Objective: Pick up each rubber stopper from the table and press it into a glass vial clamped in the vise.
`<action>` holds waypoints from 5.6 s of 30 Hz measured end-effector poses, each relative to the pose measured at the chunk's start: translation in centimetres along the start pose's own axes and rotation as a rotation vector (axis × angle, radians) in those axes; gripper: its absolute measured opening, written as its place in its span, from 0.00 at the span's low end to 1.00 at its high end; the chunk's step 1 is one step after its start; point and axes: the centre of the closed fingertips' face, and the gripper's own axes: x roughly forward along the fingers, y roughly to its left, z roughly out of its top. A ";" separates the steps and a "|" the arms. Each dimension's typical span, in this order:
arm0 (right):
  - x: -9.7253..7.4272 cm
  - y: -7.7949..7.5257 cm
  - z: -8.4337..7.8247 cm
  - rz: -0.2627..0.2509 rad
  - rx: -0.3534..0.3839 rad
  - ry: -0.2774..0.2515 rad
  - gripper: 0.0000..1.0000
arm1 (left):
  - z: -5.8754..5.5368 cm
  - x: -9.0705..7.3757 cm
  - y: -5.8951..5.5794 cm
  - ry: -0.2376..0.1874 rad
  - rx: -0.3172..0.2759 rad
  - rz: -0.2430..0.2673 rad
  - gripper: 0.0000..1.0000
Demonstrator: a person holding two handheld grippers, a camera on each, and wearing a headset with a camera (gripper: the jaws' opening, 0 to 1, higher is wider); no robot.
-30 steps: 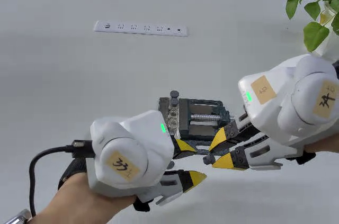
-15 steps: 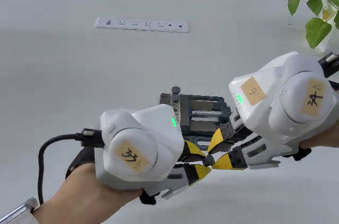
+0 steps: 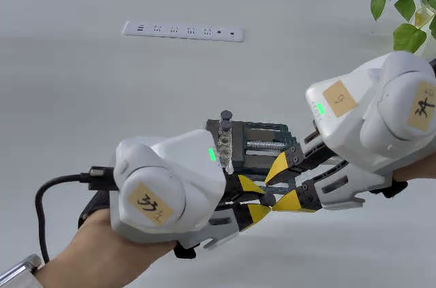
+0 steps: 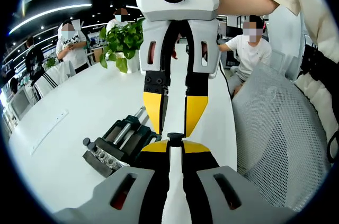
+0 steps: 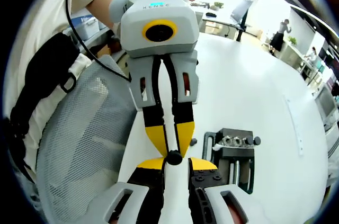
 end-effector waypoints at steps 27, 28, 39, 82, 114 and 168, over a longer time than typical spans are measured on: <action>-1.3 -0.5 1.0 -0.008 0.050 -0.066 0.08 | 1.0 -0.4 0.7 -0.098 -0.019 0.059 0.04; -1.3 -0.5 1.0 -0.007 0.053 -0.067 0.09 | 1.0 -0.4 0.7 -0.097 -0.019 0.061 0.04; -1.1 -0.3 1.0 0.006 0.051 -0.065 0.08 | 1.2 -0.3 0.4 -0.106 -0.020 0.059 0.04; -2.0 -0.4 1.4 0.057 0.015 -0.065 0.06 | 2.8 -0.9 0.2 -0.242 -0.164 0.086 0.04; -0.8 -4.3 0.2 0.093 -0.123 0.135 0.06 | -4.2 -2.9 3.8 -0.062 -0.253 0.230 0.66; 5.2 -11.6 0.0 0.137 -0.582 0.298 0.05 | -7.3 -3.8 5.5 -0.008 -0.370 0.304 0.97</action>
